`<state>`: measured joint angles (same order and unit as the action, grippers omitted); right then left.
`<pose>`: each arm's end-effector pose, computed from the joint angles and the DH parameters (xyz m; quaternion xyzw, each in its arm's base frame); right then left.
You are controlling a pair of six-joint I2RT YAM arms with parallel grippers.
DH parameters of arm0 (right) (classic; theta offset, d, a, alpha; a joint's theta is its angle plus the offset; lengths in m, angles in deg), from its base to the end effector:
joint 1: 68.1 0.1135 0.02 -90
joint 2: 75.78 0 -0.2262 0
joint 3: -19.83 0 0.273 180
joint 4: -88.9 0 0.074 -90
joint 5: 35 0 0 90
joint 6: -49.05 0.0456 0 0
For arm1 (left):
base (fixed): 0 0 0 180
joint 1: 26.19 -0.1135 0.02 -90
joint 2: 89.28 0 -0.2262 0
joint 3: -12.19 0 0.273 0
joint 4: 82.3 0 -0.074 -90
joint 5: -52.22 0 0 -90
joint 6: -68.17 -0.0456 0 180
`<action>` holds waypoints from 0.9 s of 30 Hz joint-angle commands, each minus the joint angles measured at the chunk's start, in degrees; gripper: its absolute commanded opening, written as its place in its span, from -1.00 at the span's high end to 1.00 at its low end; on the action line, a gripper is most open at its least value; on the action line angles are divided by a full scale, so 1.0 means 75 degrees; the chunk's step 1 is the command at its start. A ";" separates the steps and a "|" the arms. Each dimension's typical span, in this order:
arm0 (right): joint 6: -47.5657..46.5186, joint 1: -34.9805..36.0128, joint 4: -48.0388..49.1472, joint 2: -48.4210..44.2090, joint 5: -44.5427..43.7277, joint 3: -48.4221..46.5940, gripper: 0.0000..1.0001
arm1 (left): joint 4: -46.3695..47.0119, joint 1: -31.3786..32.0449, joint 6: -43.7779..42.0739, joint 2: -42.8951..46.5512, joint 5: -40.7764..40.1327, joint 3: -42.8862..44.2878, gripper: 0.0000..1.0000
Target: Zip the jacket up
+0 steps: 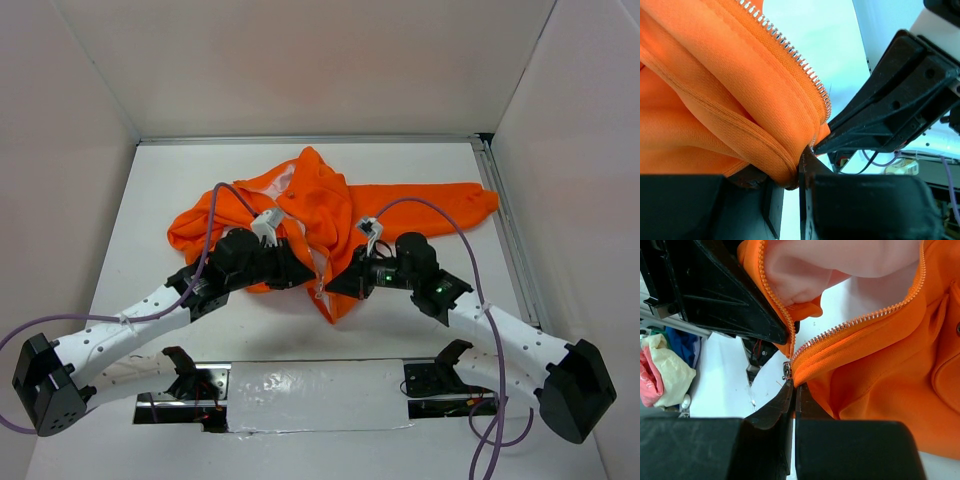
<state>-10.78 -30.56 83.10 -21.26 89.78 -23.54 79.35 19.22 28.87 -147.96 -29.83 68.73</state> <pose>0.1928 0.1810 0.2124 -0.2268 0.7538 0.5159 0.3379 0.1969 -0.2087 0.2548 0.0017 0.8206 -0.4611 0.3378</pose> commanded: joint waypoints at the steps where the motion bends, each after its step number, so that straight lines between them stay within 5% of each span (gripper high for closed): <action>1: 0.0043 0.0127 0.0628 -0.0156 -0.0173 -0.0093 1.00 | 0.0392 0.0028 0.0283 0.0054 -0.0074 0.0249 1.00; 27: 0.0067 0.0338 0.1236 -0.0063 -0.0970 0.0082 1.00 | 0.0519 0.0028 0.0448 0.0394 0.0545 -0.0008 1.00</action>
<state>-10.32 -28.66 86.49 -20.97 83.62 -23.23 78.72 19.22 31.36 -147.24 -29.55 68.70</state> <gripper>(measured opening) 0.022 0.248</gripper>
